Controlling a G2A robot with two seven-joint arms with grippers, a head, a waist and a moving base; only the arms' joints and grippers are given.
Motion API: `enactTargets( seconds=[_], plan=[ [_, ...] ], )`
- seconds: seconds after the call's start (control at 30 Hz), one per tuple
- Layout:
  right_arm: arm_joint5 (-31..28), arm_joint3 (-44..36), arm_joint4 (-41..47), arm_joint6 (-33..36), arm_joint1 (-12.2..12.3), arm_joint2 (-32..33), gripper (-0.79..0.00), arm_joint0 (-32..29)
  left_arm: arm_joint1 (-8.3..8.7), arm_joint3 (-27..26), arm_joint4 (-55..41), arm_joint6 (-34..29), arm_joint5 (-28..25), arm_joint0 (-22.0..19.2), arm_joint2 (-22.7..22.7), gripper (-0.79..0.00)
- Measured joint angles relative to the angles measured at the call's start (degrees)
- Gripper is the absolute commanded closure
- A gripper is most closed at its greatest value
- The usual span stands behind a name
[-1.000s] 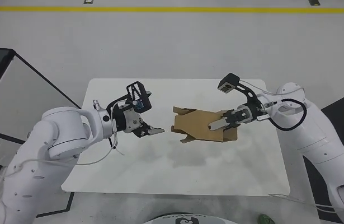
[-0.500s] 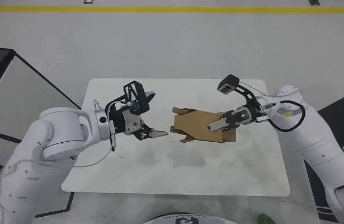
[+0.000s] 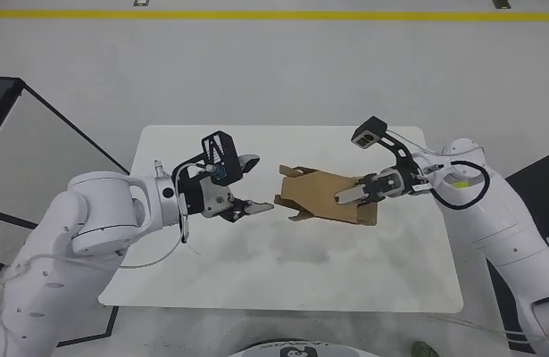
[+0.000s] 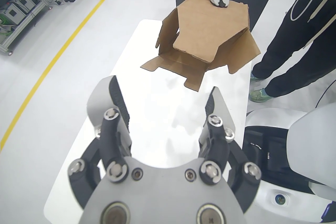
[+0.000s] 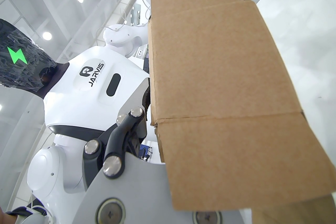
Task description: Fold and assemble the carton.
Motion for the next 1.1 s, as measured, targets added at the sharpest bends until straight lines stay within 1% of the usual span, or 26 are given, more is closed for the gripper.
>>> enactTargets(
  seconds=[0.2,0.5,0.8,1.1],
  plan=[
    [-0.26,-0.04,0.00,-0.26,-0.22,1.44,0.000,-1.08,0.06,-0.09,-0.41,0.33,-0.25,0.10,-0.10,0.000],
    [0.01,-0.63,-0.59,0.01,-0.91,2.07,0.000,-1.73,-0.01,0.27,-0.56,0.45,-0.63,-0.44,1.27,0.000],
    [0.57,0.30,-1.37,0.15,-2.28,0.52,0.000,-0.05,-0.23,0.71,-1.55,0.72,-0.93,-2.20,3.12,0.000],
    [4.25,2.19,-4.01,-0.63,-3.70,-1.83,0.000,2.07,-0.21,1.16,-2.38,0.89,-1.32,-2.77,3.16,0.000]
  ],
)
